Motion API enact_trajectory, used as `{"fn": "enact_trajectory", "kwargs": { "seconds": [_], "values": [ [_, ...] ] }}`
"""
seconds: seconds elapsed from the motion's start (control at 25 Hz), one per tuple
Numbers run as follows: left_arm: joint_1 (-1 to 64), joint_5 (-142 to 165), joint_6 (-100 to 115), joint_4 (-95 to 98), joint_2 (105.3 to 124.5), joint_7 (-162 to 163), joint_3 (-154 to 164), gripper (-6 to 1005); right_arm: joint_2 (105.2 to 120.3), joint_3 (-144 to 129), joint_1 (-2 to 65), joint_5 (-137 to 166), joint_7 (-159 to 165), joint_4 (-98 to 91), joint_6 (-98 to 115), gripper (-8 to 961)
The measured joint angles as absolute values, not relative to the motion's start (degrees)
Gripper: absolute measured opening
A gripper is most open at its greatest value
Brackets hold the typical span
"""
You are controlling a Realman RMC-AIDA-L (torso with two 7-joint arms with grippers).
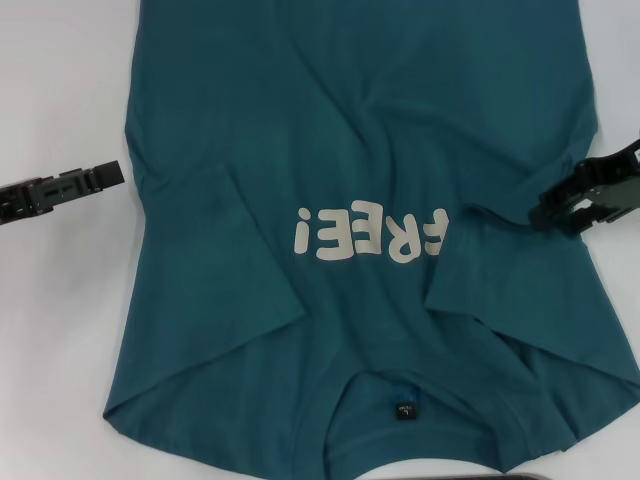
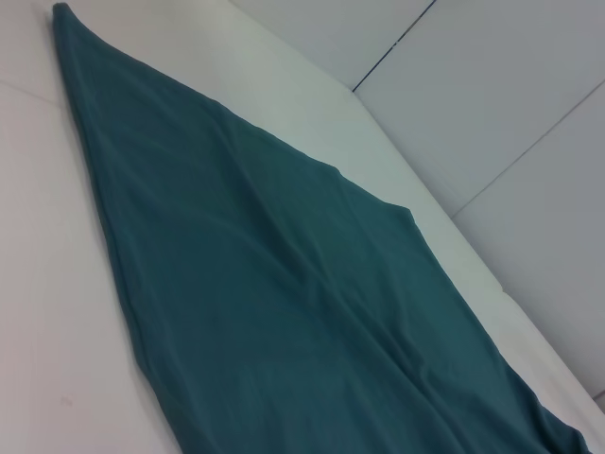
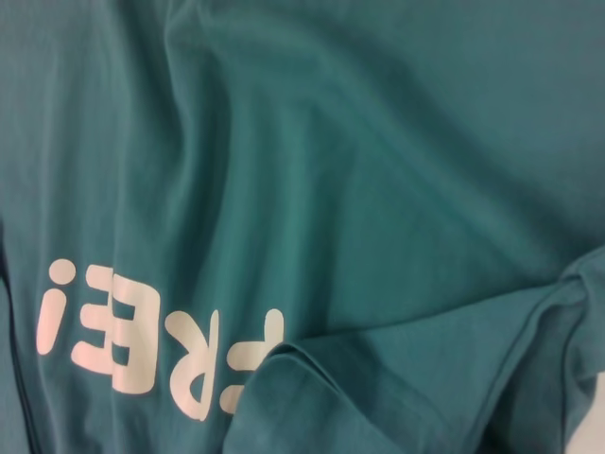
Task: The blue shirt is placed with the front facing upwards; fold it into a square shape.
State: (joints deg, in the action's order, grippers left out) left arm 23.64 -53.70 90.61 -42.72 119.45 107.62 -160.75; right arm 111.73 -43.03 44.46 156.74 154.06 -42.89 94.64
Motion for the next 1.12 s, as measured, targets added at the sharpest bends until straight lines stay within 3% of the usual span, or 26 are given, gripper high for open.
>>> {"fn": "enact_trajectory", "kwargs": {
  "seconds": [0.84,1.12],
  "values": [
    [23.4,-53.7,91.0,-42.7,119.46,107.8,-160.7,936,112.06,-41.9,45.8,154.0,155.2,-39.8,88.2,626],
    [23.0,-53.7,91.3,-42.7,119.48,107.8,-160.8,935,111.35,-37.9,42.2,134.7,148.5,-39.8,84.0,621]
  ]
}}
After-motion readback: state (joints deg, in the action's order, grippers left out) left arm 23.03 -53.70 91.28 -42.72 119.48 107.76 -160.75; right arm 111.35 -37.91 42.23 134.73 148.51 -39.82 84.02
